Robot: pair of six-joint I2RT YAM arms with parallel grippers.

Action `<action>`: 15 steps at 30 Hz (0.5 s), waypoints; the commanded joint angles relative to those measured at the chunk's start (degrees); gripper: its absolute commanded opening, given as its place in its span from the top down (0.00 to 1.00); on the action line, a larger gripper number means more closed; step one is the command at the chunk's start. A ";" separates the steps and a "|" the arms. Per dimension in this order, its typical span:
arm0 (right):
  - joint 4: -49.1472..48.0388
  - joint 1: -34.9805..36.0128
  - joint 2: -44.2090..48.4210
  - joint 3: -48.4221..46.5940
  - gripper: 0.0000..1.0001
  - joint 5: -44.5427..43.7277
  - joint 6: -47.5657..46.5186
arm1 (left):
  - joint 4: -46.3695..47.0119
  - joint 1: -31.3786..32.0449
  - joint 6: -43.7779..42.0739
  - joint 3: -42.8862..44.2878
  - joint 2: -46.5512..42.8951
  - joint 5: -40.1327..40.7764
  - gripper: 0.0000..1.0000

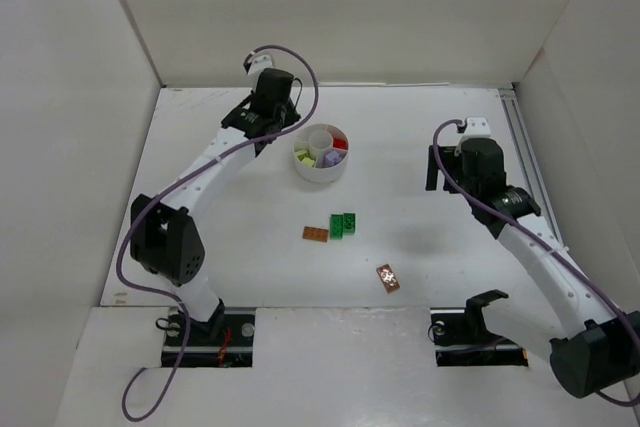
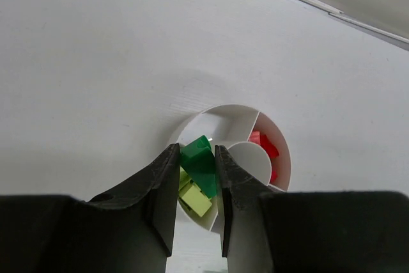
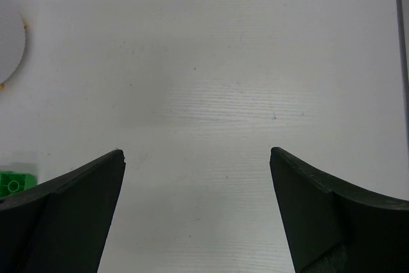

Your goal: Sort the legos into containers by color

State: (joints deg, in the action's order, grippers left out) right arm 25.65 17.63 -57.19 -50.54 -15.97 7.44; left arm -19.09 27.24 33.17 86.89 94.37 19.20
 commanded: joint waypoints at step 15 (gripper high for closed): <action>-4.64 -1.28 -10.83 -6.76 0.00 -2.05 -0.15 | -0.33 -1.84 -9.88 15.68 17.95 -4.79 0.89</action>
State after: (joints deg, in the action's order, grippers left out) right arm 24.47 16.97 -67.05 -54.19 -16.95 7.31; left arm -19.35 26.28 24.64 99.33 112.38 14.76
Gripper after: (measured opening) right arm 0.995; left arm 0.221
